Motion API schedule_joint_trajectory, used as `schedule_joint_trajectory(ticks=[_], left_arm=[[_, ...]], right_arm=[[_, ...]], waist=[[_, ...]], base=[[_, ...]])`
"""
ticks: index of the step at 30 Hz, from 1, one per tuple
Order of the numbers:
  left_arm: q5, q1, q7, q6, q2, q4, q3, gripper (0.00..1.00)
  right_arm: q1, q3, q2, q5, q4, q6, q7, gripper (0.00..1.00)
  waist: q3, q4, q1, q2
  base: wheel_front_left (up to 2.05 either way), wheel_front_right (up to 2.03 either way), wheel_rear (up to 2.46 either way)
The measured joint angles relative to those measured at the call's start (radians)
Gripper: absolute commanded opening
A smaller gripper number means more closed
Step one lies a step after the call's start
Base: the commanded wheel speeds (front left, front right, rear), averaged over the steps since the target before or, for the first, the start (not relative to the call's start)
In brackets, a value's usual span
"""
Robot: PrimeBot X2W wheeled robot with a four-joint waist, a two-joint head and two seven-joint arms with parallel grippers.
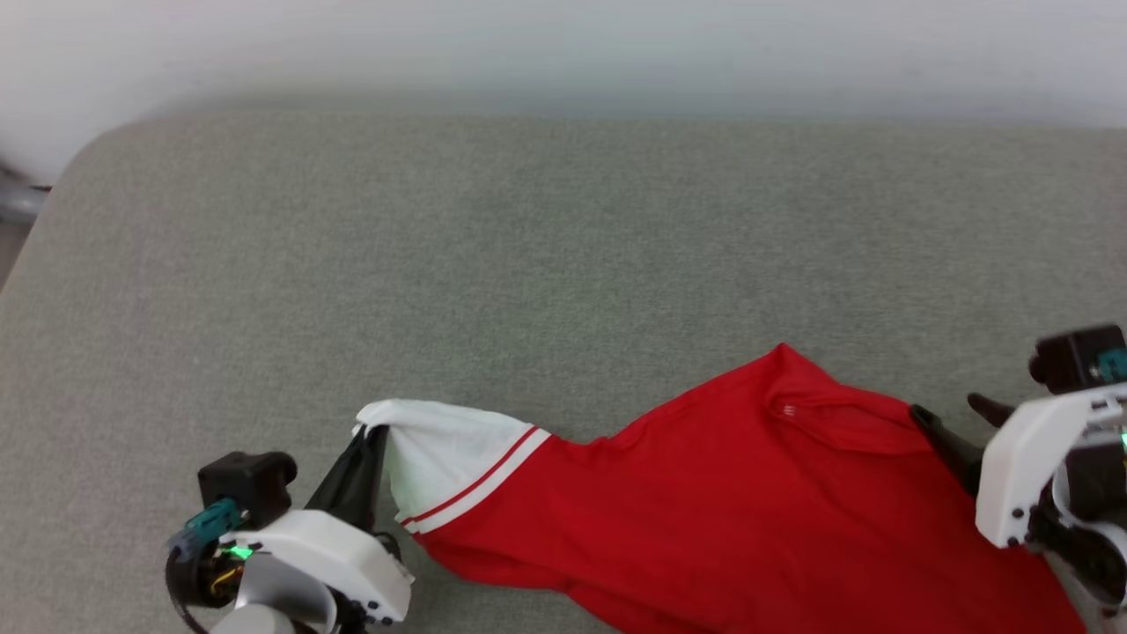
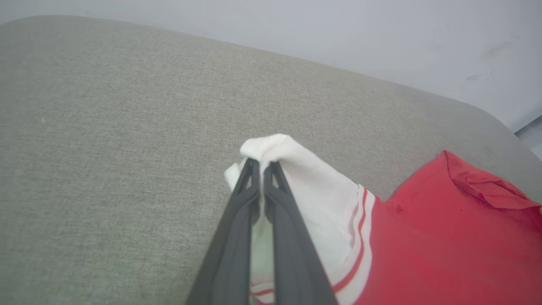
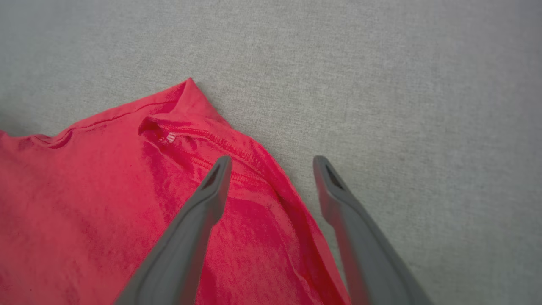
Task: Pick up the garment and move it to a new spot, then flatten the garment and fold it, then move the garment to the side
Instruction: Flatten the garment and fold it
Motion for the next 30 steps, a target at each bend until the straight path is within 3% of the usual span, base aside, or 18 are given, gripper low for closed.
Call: schedule_joint_trajectory(ticks=[7, 15, 16, 17, 19, 25, 30], left_arm=[[0.024, -0.077, -0.009, -0.035, -0.040, 0.020, -0.031, 0.00], [0.026, -0.122, -0.028, -0.056, -0.074, 0.056, -0.046, 0.00], [0.026, -0.122, -0.031, -0.058, -0.076, 0.062, -0.046, 0.00], [0.026, -0.123, -0.033, -0.060, -0.079, 0.068, -0.046, 0.00], [0.025, -0.125, -0.037, -0.061, -0.087, 0.078, -0.047, 0.00], [0.014, -0.125, -0.040, -0.070, -0.089, 0.105, -0.045, 0.00], [0.008, -0.128, -0.036, -0.069, -0.057, 0.114, -0.021, 0.00]], right_arm=[[-0.175, 0.209, -0.108, 0.068, 0.008, 0.000, 0.186, 1.00], [-0.275, 0.359, -0.168, 0.133, 0.123, 0.000, 0.303, 1.00], [-0.281, 0.366, -0.171, 0.145, 0.137, 0.000, 0.314, 0.96], [-0.289, 0.373, -0.177, 0.152, 0.146, 0.000, 0.323, 0.50], [-0.302, 0.378, -0.183, 0.178, 0.167, 0.000, 0.337, 0.00], [-0.330, 0.399, -0.177, 0.214, 0.203, 0.000, 0.319, 0.00], [-0.346, 0.384, -0.160, 0.224, 0.219, 0.001, 0.252, 0.00]], waist=[[0.078, 0.057, 0.0000, 0.0000], [0.158, 0.118, 0.0000, 0.0000], [0.164, 0.124, -0.0001, 0.0000], [0.169, 0.129, -0.0001, 0.0000], [0.176, 0.135, -0.0001, 0.0000], [0.156, 0.128, -0.0001, 0.0000], [0.106, 0.109, 0.0000, 0.0000]], base=[[0.00, 0.00, 0.00], [0.00, 0.00, 0.00], [0.00, 0.00, 0.00], [0.00, 0.00, 0.00], [0.00, 0.00, 0.00], [0.00, 0.00, 0.00], [0.00, 0.00, 0.00]])
